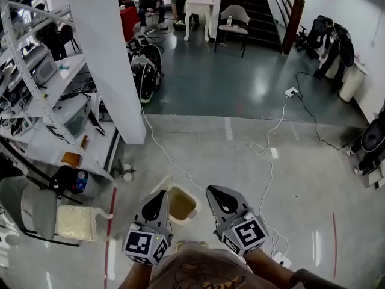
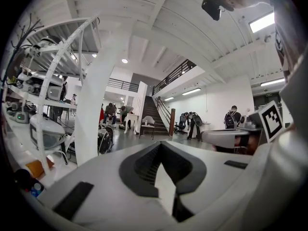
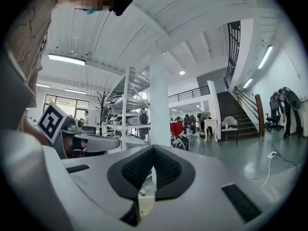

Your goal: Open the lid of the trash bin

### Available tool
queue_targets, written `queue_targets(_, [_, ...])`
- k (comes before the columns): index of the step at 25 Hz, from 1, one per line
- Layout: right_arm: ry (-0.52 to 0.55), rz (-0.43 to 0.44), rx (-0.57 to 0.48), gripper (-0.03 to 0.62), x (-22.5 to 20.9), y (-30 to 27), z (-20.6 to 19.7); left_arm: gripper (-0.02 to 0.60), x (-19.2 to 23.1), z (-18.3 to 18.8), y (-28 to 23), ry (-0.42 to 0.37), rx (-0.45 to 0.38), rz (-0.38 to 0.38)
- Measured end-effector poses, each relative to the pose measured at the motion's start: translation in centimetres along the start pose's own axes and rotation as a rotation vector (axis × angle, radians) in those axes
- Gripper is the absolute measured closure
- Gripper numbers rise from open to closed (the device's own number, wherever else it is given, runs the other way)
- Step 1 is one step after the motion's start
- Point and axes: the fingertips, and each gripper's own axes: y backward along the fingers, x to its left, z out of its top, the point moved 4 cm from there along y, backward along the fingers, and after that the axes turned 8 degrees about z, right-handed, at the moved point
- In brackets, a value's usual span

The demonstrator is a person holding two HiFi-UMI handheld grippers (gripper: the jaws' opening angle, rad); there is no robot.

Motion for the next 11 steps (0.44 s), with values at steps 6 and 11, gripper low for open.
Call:
queue_targets(6, [-0.006, -0.006, 0.007, 0.586, 0.07, -0.01, -0.06, 0.591, 0.26, -0.31, 0.29, -0.001, 0.013, 0.002])
queue_targets(11, [-0.009, -0.008, 0.011, 0.586, -0.16, -0.21, -0.69, 0.591, 0.7, -1.0, 0.24, 0.008, 0.015, 0.002])
